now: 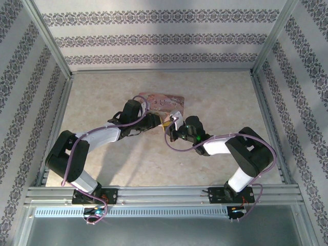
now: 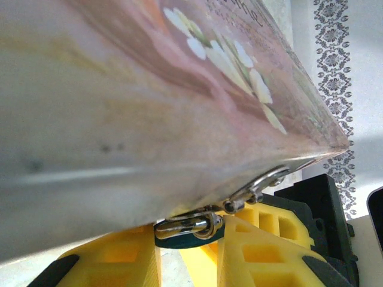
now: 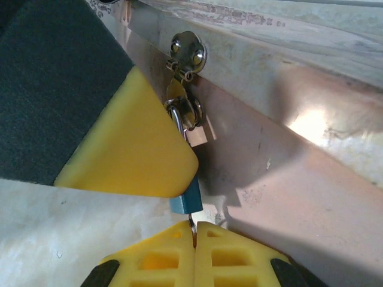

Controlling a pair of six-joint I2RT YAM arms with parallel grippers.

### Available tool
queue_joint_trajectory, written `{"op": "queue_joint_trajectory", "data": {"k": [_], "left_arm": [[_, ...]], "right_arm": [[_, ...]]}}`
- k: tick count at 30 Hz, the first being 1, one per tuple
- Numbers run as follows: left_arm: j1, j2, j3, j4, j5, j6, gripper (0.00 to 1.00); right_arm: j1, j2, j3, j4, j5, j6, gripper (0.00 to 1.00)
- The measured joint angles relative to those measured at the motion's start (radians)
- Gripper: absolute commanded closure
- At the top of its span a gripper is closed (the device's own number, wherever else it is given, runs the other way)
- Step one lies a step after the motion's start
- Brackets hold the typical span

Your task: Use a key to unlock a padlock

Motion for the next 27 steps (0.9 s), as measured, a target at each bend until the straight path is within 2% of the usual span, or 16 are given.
{"op": "queue_joint_trajectory", "data": {"k": [11,27], "left_arm": [[0.0,0.001,0.001,0.03,-0.027,-0.008,0.76],[-0.02,0.171,-0.001,0.173,0.008,-0.031,0.76]], "right_arm": [[-0.01,0.012,0.029,-0.005,-0.021,0.027,1.0],[0.003,0.087,-0.053,0.075,0.1,0.066,1.0]]}}
